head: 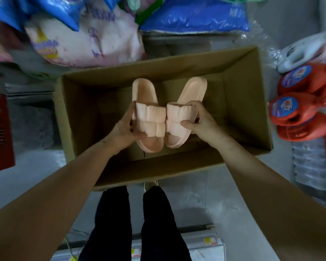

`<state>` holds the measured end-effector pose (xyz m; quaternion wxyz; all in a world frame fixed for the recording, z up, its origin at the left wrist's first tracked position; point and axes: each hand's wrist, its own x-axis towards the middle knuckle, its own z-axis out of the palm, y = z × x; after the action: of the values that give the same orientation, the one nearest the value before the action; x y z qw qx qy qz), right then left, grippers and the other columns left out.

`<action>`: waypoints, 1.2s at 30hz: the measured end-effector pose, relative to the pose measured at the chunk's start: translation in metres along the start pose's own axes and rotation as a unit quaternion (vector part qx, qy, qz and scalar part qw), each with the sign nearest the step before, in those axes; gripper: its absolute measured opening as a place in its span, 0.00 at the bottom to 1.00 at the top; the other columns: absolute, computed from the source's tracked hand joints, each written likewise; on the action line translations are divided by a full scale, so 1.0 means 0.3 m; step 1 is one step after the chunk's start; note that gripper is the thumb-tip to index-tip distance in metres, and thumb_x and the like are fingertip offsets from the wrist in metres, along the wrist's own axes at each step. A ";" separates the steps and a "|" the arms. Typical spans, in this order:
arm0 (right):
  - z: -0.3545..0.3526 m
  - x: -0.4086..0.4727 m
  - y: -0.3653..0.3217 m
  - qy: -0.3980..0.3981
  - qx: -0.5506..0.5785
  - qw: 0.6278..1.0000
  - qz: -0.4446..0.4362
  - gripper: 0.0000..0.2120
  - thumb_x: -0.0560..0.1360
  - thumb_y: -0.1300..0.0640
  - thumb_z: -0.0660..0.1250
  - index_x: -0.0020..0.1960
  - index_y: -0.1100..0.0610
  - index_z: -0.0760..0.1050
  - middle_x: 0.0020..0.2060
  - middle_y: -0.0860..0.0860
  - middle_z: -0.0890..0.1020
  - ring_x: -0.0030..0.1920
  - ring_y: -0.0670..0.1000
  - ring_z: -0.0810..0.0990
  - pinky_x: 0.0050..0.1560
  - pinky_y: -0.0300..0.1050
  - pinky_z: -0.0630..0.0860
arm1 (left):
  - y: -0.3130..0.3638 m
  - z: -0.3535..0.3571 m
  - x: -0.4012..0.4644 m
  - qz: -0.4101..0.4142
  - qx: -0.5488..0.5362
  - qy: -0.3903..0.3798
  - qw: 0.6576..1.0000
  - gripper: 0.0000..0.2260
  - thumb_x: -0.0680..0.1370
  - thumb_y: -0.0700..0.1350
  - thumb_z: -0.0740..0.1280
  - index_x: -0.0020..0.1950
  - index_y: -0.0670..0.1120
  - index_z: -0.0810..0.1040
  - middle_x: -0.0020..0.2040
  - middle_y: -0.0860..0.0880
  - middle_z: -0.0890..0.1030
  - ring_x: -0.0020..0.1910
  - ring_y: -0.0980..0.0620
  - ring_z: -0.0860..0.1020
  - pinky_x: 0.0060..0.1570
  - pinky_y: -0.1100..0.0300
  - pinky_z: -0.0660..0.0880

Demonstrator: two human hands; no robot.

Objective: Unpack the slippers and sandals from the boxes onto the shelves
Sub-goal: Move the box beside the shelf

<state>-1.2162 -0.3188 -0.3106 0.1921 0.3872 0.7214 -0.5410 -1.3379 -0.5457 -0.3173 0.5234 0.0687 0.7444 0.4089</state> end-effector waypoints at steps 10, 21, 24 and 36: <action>-0.060 -0.337 -0.394 -0.033 -0.035 0.992 -0.114 0.24 0.77 0.57 0.68 0.68 0.41 0.63 0.60 0.40 0.68 0.58 0.43 0.70 0.55 0.43 0.73 | 0.148 -0.187 -0.468 0.089 0.008 0.071 0.993 0.44 0.72 0.37 0.73 0.75 0.63 0.52 0.69 0.51 0.69 0.66 0.52 0.70 0.64 0.49 0.72; 0.196 -0.612 -0.899 -0.119 -0.031 0.964 -0.237 0.25 0.72 0.49 0.74 0.63 0.37 0.67 0.68 0.49 0.69 0.63 0.52 0.73 0.61 0.55 0.76 | 0.147 -0.498 -0.988 0.164 -0.123 0.211 0.956 0.44 0.71 0.37 0.74 0.76 0.63 0.55 0.57 0.55 0.77 0.52 0.60 0.79 0.52 0.59 0.78; 0.327 -0.658 -1.050 -0.106 -0.067 0.947 -0.297 0.25 0.72 0.52 0.75 0.62 0.38 0.67 0.66 0.48 0.71 0.61 0.50 0.74 0.54 0.48 0.77 | 0.123 -0.617 -1.116 0.179 -0.152 0.255 0.938 0.42 0.72 0.37 0.73 0.74 0.65 0.54 0.56 0.58 0.74 0.49 0.63 0.75 0.40 0.69 0.77; 1.075 -1.012 -1.660 -0.113 -0.110 0.869 -0.469 0.30 0.70 0.54 0.76 0.66 0.42 0.66 0.63 0.51 0.74 0.56 0.47 0.77 0.52 0.43 0.77 | -0.205 -1.310 -1.750 0.279 -0.184 0.368 0.867 0.42 0.71 0.36 0.74 0.74 0.64 0.58 0.58 0.45 0.78 0.56 0.48 0.79 0.50 0.54 0.80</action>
<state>-1.4535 -0.7821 0.1054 0.0373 -0.0847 0.8461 -0.5250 -1.4139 -1.0755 0.0668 0.0782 0.0204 0.7441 0.6632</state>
